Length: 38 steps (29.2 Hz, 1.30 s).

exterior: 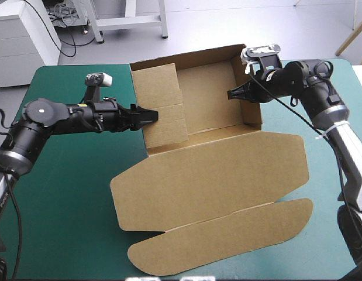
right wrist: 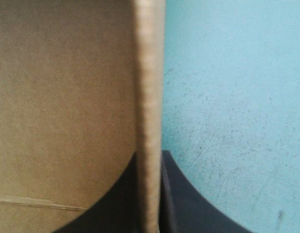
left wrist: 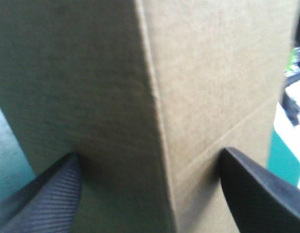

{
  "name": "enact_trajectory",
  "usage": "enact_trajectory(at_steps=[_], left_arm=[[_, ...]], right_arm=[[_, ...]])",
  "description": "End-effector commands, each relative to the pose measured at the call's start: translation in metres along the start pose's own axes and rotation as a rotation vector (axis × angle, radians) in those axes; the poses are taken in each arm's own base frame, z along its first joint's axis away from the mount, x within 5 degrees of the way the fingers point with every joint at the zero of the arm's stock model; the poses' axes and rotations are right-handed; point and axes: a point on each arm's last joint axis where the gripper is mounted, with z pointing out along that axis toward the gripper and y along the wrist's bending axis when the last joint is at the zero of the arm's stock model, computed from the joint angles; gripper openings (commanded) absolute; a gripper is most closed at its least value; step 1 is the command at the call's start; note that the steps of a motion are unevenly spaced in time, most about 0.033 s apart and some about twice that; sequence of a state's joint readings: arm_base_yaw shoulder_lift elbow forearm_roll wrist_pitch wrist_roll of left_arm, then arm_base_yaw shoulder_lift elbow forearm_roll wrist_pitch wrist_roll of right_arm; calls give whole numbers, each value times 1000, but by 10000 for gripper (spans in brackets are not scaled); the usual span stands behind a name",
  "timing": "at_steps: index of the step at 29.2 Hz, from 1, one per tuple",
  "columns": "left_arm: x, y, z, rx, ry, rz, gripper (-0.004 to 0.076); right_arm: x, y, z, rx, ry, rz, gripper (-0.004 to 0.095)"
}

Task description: Fold the box

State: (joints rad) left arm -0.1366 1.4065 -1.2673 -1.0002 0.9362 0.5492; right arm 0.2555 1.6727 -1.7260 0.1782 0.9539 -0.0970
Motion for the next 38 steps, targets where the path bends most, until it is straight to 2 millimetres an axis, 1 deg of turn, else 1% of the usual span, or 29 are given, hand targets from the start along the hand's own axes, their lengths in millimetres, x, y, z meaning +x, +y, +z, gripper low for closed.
enact_trajectory(at_steps=[1,4,7,9,14,20,22,24,26,29,31,32,38], left_arm=[[-12,-36,-2,-176,-70,51,566],[-12,-45,1,-314,-79,55,566],[-14,-44,-1,-471,-123,26,566],[-12,-43,0,-522,-141,-19,566],[-11,-42,8,-583,-151,-8,566],[-12,-40,6,-624,-158,-11,565],[-12,-39,5,-637,-175,-34,547],[-12,-37,4,-654,-197,-91,499],[-12,-35,3,-674,-217,-138,414],[-12,-34,2,-685,-239,-178,208],[-13,-34,2,-683,-246,-184,24],[-13,-34,2,-682,-247,-186,-6],[-14,-34,2,-682,-242,-152,-6]], right_arm=[[-15,29,-25,-40,-150,-5,3],[-15,44,-24,-25,-165,-28,3],[-15,56,-24,-14,-179,-50,3],[-15,64,-24,-13,-196,-57,3],[-16,79,-25,-33,-229,-77,3],[-16,81,-25,-29,-232,-84,3],[-16,81,-25,-29,-232,-84,3],[-16,81,-25,-29,-232,-83,3],[-16,81,-25,-29,-232,-80,3],[-15,81,-25,-29,-230,-76,3],[-15,81,-25,-29,-226,-74,2],[-15,81,-25,-29,-224,-74,2],[-10,80,-24,-20,-172,-72,1]])
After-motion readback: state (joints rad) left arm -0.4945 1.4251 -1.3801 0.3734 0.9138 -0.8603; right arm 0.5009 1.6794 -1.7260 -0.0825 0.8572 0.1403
